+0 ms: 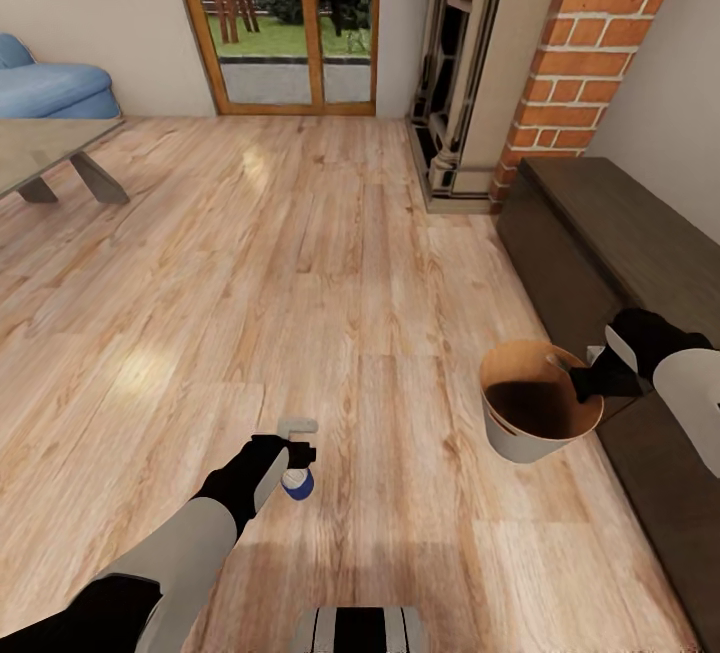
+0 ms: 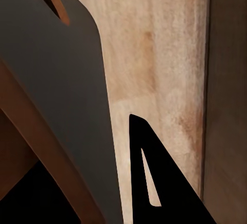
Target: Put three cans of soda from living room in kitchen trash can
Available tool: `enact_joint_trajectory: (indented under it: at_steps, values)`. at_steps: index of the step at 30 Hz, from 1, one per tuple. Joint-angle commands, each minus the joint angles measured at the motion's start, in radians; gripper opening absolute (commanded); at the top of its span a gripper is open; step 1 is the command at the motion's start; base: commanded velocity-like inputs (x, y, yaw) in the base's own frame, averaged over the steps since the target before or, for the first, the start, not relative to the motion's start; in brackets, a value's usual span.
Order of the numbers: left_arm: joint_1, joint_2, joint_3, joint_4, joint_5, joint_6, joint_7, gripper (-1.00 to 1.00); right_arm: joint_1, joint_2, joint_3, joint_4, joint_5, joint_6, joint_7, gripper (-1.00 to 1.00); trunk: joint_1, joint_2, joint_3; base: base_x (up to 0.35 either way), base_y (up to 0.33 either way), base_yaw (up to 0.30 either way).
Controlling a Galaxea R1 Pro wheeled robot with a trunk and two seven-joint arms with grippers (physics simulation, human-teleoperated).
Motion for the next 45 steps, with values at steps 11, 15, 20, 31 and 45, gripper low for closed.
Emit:
enact_joint_trajectory:
  at_steps: [11, 15, 20, 31, 45]
  values:
    - [0.001, -0.001, 0.0, -0.009, 0.001, 0.0, 0.004, 1.0, -0.13, 0.005, 0.001, 0.091, -0.011, 0.001, 0.001, -1.0, 0.0, 0.0, -0.021, 0.0, 0.0, 0.0]
    - [0.001, -0.001, 0.0, -0.01, 0.001, 0.0, 0.003, 1.0, -0.147, 0.019, 0.028, 0.103, -0.011, 0.001, 0.001, -1.0, 0.0, 0.0, -0.027, 0.012, 0.0, 0.0]
    - [0.001, -0.001, 0.0, -0.01, -0.001, 0.0, 0.002, 1.0, -0.151, 0.028, 0.04, 0.106, -0.011, 0.001, 0.001, -1.0, 0.0, 0.0, -0.035, 0.151, 0.0, 0.0]
    - [0.002, -0.003, 0.0, -0.011, -0.001, 0.0, 0.006, 1.0, -0.152, 0.029, 0.044, 0.112, -0.011, 0.001, 0.001, -1.0, 0.001, -0.001, -0.063, 0.021, 0.0, 0.0]
    - [0.002, -0.003, 0.0, -0.012, 0.0, 0.0, 0.006, 1.0, -0.152, 0.029, 0.044, 0.112, -0.011, 0.001, 0.001, -1.0, 0.005, -0.003, -0.112, 0.0, 0.0, 0.0]
